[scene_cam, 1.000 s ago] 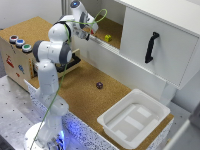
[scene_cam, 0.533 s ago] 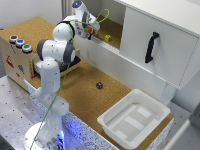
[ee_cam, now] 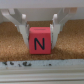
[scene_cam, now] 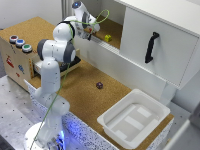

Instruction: Pick up the pink block

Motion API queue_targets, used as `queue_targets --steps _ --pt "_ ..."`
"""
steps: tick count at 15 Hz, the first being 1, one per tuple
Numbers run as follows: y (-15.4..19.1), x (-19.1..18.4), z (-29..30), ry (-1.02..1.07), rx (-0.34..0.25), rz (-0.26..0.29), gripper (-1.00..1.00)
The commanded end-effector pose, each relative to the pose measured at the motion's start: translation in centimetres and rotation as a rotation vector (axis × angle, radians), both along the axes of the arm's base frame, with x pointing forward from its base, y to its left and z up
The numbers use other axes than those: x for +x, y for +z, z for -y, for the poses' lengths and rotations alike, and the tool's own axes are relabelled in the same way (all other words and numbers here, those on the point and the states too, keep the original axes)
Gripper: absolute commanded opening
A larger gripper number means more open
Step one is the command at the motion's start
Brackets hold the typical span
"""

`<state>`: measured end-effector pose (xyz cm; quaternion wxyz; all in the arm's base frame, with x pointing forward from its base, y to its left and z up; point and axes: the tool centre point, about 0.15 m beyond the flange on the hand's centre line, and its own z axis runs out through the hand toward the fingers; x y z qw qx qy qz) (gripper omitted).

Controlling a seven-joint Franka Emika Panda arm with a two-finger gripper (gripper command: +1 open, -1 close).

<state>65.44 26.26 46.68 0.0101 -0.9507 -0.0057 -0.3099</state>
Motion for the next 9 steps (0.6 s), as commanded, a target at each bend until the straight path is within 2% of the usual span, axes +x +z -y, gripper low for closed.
queue_targets --steps 1,8,9 --pt "3.0 -4.6 1.0 -0.053 -0.039 0.068 -1.0" --pt "4.0 -14.2 1.8 0.003 -0.053 0.037 -1.0" --pt "4.1 -15.6 2.1 0.001 -0.023 0.003 -1.0"
